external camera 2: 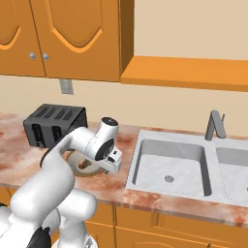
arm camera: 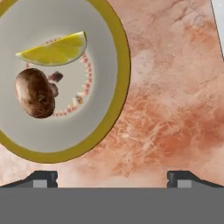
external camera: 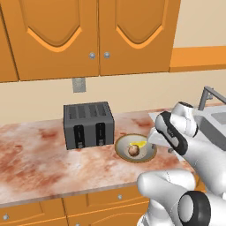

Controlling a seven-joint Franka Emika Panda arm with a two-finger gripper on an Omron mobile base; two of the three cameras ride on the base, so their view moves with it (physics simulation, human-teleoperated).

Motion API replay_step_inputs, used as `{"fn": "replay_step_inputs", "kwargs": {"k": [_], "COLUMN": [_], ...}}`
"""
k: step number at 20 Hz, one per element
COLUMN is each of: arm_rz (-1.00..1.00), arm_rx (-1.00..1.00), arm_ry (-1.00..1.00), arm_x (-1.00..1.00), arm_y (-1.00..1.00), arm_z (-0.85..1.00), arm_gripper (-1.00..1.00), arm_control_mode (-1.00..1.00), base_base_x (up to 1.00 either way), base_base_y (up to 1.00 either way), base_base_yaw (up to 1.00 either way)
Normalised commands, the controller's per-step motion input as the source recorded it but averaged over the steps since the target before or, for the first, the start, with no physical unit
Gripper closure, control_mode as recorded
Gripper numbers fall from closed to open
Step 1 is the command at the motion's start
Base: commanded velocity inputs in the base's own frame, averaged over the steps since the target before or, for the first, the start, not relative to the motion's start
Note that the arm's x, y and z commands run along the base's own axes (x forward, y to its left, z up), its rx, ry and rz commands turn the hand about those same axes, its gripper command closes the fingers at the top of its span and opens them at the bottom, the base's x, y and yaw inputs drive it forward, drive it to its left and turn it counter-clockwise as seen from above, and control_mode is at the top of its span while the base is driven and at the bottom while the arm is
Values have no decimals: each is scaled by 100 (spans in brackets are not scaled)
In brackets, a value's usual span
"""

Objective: Dump the mushroom and lemon wedge from the bowl so the bowl can be washed. Place the bowl in the sink after clearing the leftovers.

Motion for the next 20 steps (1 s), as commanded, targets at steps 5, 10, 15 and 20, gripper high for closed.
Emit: {"fn": "replay_step_inputs", "kwargs": {"k": [5,10,15,20], "arm_rz": [0,0,0,0], "arm_rx": [2,0,0,0], "arm_ry": [1,0,0,-1], "arm_x": [12,34,20,27], "arm_y": [2,0,0,0], "arm_z": [-13,-36,-39,-21], "arm_gripper": [-100,-100,-100,-100], "arm_control_mode": [-100,-100,-100,-100], "base_base_x": [0,0,0,0], "base_base_y": [0,0,0,0], "base_base_yaw": [0,0,0,0]}}
